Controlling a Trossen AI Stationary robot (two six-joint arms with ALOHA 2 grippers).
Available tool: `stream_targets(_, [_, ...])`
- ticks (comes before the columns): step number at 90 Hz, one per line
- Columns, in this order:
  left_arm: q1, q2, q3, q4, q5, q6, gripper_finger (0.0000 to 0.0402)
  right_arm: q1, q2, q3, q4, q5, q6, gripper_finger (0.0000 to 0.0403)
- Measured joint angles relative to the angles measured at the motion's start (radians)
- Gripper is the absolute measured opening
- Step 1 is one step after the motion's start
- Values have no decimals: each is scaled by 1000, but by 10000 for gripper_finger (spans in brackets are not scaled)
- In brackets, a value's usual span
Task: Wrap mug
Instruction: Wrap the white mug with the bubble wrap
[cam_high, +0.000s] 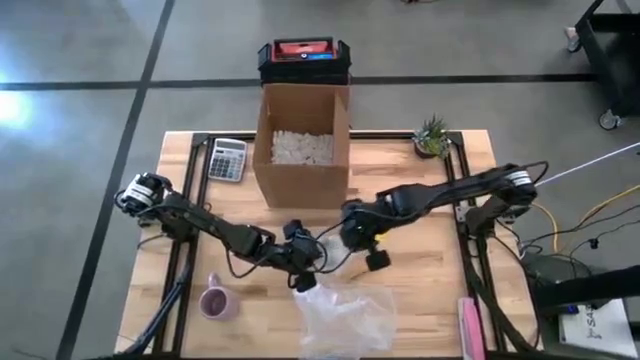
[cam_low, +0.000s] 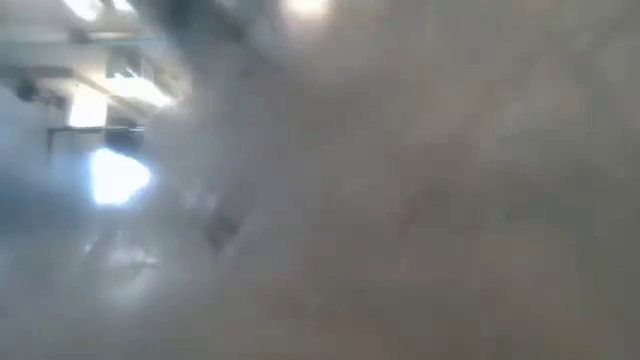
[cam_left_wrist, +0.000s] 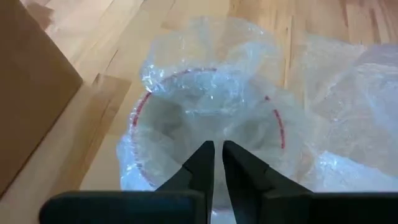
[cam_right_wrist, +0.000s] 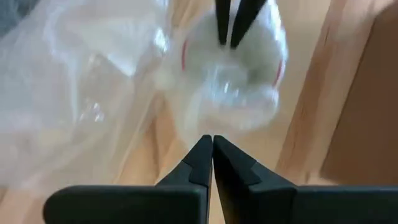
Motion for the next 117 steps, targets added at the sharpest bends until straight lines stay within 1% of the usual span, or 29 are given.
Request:
stream_targets(6, [0, 0, 4, 4, 1, 4, 21, 0, -14, -84, 16, 6, 16, 0])
stream_targets(13, [0, 0, 16, 7, 1, 10, 21, 0, -11, -185, 69, 61, 24, 0])
stream_targets(23, [0, -1, 19, 19, 1, 21, 21, -1, -8, -283, 269, 80, 26, 0])
stream_targets(29, [1, 6, 19, 38, 1, 23, 21, 0, -8, -311, 346, 80, 23, 0])
stream_targets(34, [2, 15, 19, 38, 7, 27, 21, 0, -8, -309, 395, 78, 16, 0])
stream_targets(42, [7, 39, 19, 48, 12, 29, 21, 0, -26, -266, 394, 72, 11, 0])
stream_targets(53, [16, 73, 21, 70, 22, 29, 21, 0, -27, -214, 436, 13, -3, 0])
stream_targets(61, [20, 84, 22, 74, 27, 28, 21, 1, 8, -214, 517, -3, -6, 0])
stream_targets(67, [22, 84, 22, 65, 32, 29, 21, -2, 48, -216, 524, -2, -11, 0])
stream_targets(86, [22, 61, 18, 51, 41, 27, 21, -5, 130, -210, 565, -3, -11, 0])
stream_targets(98, [17, 2, 28, 9, 48, 27, 21, -5, 129, -211, 569, -3, -11, 0])
stream_targets(107, [17, -48, 40, 13, 48, 34, 21, -5, 120, -214, 574, -2, -19, 0])
stream_targets(117, [25, -55, 38, 21, 42, 59, 21, -5, 116, -208, 567, -3, -29, 0])
